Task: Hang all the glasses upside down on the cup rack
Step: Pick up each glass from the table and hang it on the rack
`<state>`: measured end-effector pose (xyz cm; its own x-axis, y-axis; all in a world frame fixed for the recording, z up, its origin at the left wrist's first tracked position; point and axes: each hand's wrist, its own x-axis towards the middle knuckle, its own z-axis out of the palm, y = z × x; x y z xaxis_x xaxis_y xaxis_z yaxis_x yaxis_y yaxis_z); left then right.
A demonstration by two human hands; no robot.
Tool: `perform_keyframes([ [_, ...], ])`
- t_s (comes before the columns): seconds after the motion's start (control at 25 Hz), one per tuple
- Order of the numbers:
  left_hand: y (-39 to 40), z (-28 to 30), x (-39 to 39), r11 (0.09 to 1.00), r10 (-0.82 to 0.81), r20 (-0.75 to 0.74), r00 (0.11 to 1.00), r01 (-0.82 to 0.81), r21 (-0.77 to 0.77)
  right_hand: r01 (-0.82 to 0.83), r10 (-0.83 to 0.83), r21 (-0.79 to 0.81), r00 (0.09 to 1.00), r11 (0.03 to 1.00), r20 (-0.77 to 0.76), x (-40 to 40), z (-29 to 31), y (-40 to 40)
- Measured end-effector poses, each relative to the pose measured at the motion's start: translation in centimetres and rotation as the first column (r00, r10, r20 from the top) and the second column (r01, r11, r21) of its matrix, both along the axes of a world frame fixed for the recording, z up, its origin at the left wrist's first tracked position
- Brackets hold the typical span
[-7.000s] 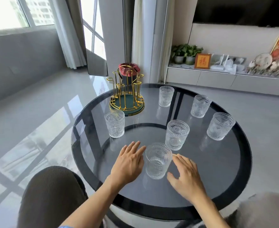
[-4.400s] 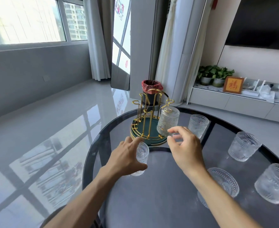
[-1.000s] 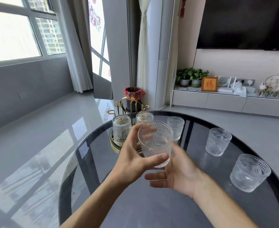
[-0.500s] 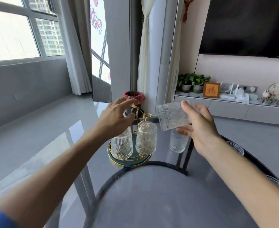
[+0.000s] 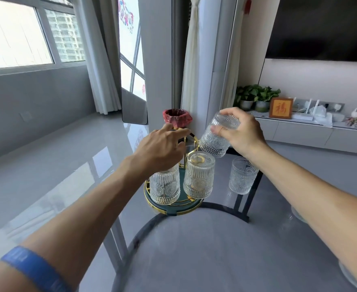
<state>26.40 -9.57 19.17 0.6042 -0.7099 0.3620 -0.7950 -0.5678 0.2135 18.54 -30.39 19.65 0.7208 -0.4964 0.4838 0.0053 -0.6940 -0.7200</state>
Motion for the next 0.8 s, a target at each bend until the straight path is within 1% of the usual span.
perform_keyframes([
  [0.12,0.3,0.4,-0.2,1.000,-0.030,-0.030,0.999,0.030,-0.006,-0.067,0.061,-0.073,0.995,0.995,-0.081,0.5,0.5,0.0],
  [0.44,1.0,1.0,-0.6,0.991,-0.130,-0.081,0.988,0.132,0.019,-0.169,0.128,-0.143,0.957,0.975,-0.261,-0.2,0.3,0.1],
  [0.56,1.1,1.5,-0.9,0.984,-0.179,-0.097,0.979,0.180,0.011,-0.216,0.149,-0.160,0.925,0.963,-0.351,-0.2,0.0,0.2],
  [0.68,0.9,1.5,-1.1,0.984,-0.177,-0.104,0.979,0.180,0.017,-0.247,0.140,-0.201,0.890,0.948,-0.435,-0.4,-1.2,-0.1],
  [0.8,0.8,1.5,-1.3,0.983,-0.181,-0.118,0.976,0.184,0.012,-0.267,0.146,-0.209,0.876,0.941,-0.460,-0.4,-1.9,-0.2],
])
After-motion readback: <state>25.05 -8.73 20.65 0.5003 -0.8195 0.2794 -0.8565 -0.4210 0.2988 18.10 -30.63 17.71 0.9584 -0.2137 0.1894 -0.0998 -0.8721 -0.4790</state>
